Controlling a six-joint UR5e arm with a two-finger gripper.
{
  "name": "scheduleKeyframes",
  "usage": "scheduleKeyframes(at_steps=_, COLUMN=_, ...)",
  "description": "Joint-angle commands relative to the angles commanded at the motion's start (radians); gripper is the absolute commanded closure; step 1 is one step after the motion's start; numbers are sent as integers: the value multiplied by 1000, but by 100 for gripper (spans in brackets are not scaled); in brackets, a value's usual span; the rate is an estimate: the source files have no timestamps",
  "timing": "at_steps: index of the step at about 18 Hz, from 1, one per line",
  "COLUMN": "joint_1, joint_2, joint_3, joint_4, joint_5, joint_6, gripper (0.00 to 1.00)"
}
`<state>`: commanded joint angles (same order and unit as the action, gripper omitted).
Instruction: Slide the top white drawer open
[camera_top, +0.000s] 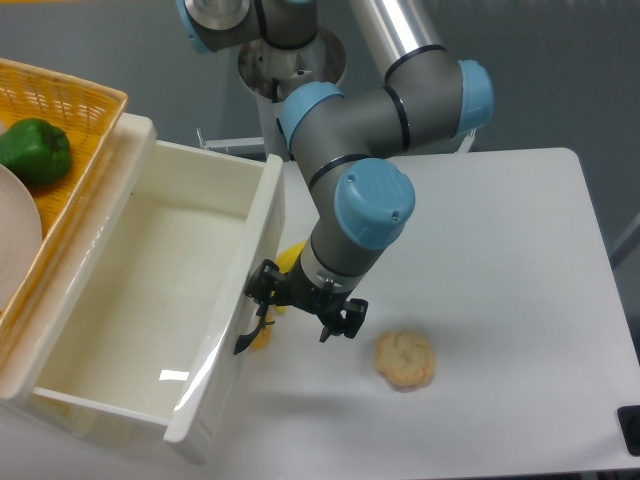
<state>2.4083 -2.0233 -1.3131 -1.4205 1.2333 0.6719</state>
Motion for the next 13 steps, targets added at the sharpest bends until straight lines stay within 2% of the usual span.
scheduleKeyframes(at_steps=13, joint_1=3, joint_2=5, joint_3=-17, joint_4=-2, joint_5=-26, joint_6=-14, gripper=0)
